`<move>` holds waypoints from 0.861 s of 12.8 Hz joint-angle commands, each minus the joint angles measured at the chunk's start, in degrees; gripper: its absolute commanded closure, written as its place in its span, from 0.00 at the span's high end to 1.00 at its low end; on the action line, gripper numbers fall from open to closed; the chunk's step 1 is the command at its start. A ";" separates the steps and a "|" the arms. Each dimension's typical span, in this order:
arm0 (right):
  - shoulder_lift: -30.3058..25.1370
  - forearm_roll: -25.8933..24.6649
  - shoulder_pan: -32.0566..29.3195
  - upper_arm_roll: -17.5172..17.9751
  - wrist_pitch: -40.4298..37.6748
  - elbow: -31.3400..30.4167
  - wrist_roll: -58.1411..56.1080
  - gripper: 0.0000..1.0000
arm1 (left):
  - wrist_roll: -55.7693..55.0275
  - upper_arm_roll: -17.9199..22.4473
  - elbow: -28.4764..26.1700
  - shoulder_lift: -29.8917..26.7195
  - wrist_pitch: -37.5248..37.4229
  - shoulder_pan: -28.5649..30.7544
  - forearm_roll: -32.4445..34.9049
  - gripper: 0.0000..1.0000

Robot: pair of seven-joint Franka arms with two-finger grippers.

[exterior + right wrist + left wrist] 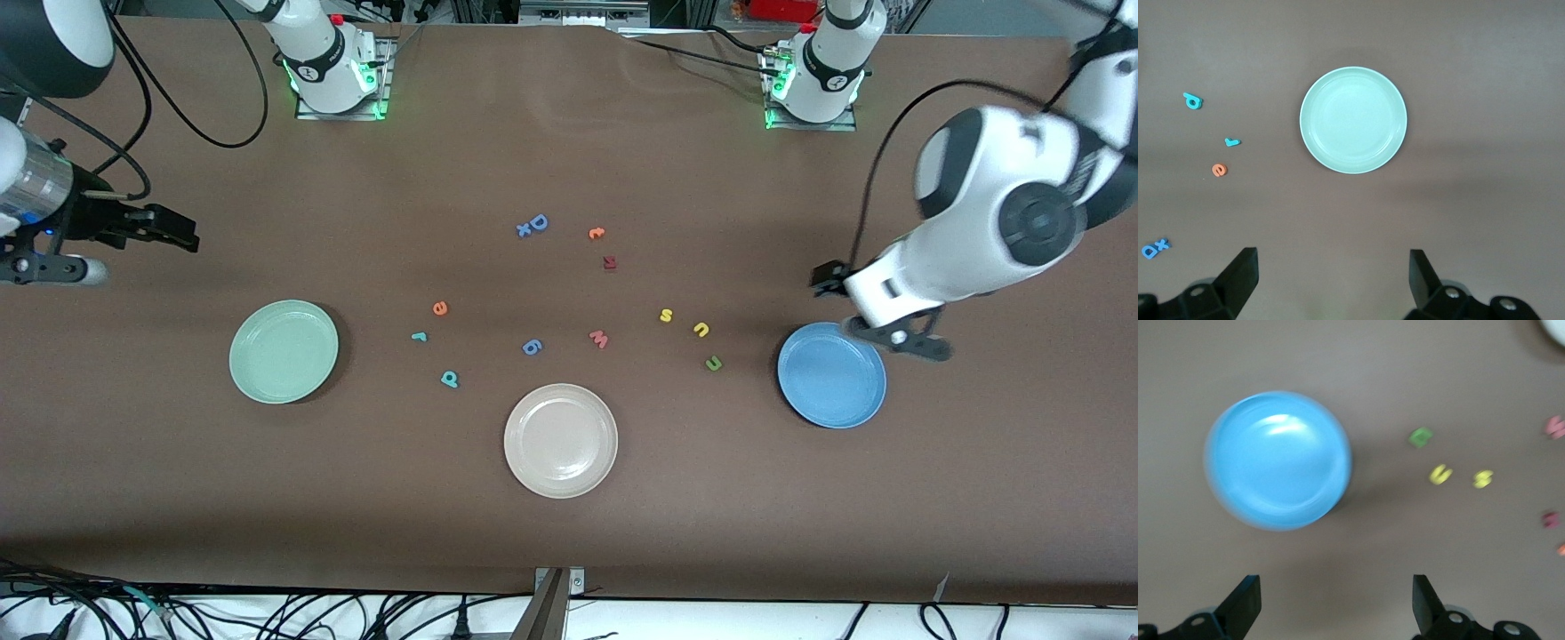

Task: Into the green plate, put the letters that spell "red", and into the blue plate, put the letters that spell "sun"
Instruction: 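Move the left gripper to green c while the right gripper reaches teal r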

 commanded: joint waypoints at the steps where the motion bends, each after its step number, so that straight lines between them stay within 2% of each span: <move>1: 2.60 0.84 1.73 -0.11 1.89 0.18 0.27 1.00 | 0.60 0.57 2.40 8.03 7.07 -0.78 -5.43 1.00; 5: 7.08 0.93 6.74 -0.02 5.58 0.18 9.40 1.00 | 0.51 -0.93 0.30 14.89 19.83 -1.49 -6.32 1.00; 8: 11.64 4.43 8.77 -0.02 11.19 -0.34 10.81 1.00 | 0.42 -1.89 -4.71 18.41 33.62 -2.27 -8.08 1.00; 11: 13.41 4.44 11.14 -0.02 19.01 -3.84 14.33 1.00 | -2.64 -1.72 -4.72 20.44 36.02 -4.99 -7.21 0.99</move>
